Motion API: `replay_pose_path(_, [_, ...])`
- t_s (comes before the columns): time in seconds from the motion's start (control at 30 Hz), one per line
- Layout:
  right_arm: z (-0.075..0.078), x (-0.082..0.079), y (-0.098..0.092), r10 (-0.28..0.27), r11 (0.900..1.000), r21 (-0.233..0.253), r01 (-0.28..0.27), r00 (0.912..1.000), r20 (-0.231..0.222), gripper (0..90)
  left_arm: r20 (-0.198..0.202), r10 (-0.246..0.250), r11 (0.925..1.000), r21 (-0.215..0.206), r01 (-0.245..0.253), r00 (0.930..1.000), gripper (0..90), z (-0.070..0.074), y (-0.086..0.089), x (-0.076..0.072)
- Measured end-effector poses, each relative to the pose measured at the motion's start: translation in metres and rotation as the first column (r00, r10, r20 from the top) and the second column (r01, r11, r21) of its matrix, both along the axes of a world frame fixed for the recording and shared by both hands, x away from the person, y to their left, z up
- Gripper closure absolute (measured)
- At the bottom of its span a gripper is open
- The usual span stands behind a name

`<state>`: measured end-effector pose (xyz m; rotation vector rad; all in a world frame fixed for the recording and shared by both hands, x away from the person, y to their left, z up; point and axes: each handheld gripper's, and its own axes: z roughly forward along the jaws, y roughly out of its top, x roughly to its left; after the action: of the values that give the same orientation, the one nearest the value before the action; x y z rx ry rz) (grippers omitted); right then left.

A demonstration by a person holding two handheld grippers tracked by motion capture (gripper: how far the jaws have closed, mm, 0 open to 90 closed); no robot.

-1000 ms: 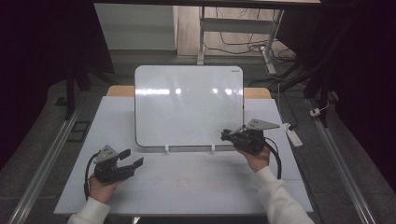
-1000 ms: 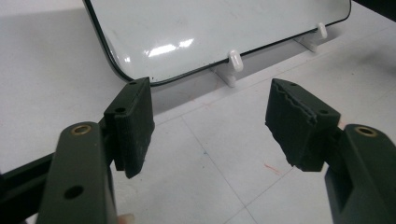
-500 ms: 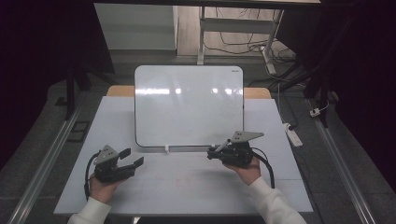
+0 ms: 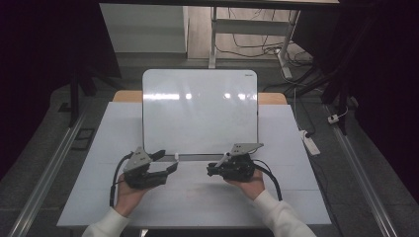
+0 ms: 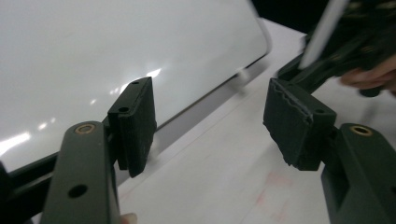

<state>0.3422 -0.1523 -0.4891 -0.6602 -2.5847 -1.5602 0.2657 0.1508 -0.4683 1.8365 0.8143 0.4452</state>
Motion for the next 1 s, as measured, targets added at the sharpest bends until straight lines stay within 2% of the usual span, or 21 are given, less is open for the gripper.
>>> replay_pose_path(0.1, [-0.001,0.0,0.003,0.001,1.0,0.004,-0.001,1.0,-0.009,78.6,0.02,-0.058,0.9982,0.013,0.058,0.9981,36.2,0.006,-0.022,0.004])
replay_pose_path(0.27, [-0.003,-0.002,0.007,0.008,1.0,0.004,-0.008,0.9998,-0.015,78.6,0.04,-0.124,0.9919,0.03,0.123,0.9915,38.4,0.015,-0.057,0.011])
replay_pose_path(0.47, [-0.005,-0.003,0.009,0.013,1.0,0.004,-0.012,0.9995,-0.029,78.5,0.042,-0.168,0.9844,0.059,0.166,0.9848,42.9,0.017,-0.087,0.018])
replay_pose_path(0.57, [-0.006,-0.004,0.01,0.018,1.0,-0.001,-0.018,0.9994,-0.03,78.5,0.039,-0.188,0.9811,0.056,0.186,0.9814,47.5,0.016,-0.095,0.02])
replay_pose_path(0.7, [-0.007,-0.005,0.011,0.02,1.0,-0.001,-0.02,0.9992,-0.033,78.5,0.043,-0.203,0.977,0.074,0.2,0.9782,57.1,0.015,-0.102,0.021])
replay_pose_path(0.9, [-0.007,-0.006,0.012,0.021,1.0,0.004,-0.021,0.9992,-0.033,78.5,0.045,-0.211,0.9755,0.073,0.207,0.9765,73.5,0.015,-0.103,0.022])
replay_pose_path(1.0, [-0.007,-0.006,0.012,0.024,1.0,0.008,-0.024,0.9989,-0.039,78.5,0.048,-0.221,0.973,0.078,0.217,0.9741,79.0,0.014,-0.103,0.022])
